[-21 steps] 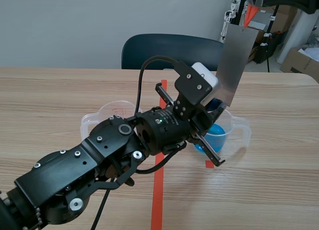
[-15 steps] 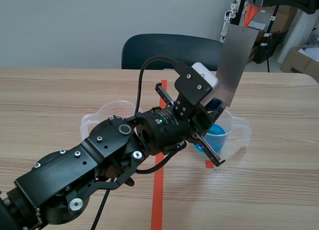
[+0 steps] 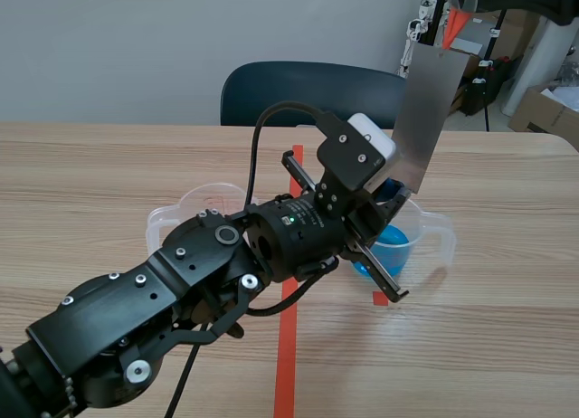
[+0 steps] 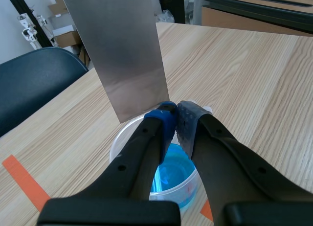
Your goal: Do the redox reaction experiment. move the plate over the left beaker
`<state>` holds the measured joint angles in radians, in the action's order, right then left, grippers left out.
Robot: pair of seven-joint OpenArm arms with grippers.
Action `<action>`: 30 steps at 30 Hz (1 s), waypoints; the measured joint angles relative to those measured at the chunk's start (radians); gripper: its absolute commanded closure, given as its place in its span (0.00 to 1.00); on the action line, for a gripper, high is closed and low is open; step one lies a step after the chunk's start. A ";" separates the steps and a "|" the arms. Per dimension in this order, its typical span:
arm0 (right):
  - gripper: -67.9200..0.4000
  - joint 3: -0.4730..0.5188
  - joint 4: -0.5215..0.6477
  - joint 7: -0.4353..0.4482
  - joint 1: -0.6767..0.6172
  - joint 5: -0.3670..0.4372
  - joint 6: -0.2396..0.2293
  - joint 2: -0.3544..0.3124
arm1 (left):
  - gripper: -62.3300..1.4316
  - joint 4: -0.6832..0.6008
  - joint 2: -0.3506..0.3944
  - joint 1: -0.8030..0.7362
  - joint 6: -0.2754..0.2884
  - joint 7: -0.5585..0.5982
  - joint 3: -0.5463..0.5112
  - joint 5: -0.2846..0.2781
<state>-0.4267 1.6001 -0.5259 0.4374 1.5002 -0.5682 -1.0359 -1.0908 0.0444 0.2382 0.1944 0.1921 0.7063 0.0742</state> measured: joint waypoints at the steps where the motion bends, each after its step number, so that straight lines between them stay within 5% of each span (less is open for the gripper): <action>1: 0.98 0.000 0.000 0.000 0.000 0.000 0.000 0.000 | 0.91 0.000 0.000 0.000 0.000 0.000 0.000 0.000; 18: 0.98 0.000 0.000 0.000 0.000 -0.008 0.000 0.000 | 0.86 -0.004 0.006 -0.001 0.001 0.000 0.000 0.000; 30: 0.98 0.000 0.000 -0.003 0.000 -0.008 0.000 0.000 | 0.85 -0.170 0.151 -0.126 0.001 0.004 -0.050 0.000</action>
<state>-0.4267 1.6001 -0.5293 0.4374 1.4925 -0.5682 -1.0359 -1.2606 0.1959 0.1123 0.1955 0.1959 0.6567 0.0742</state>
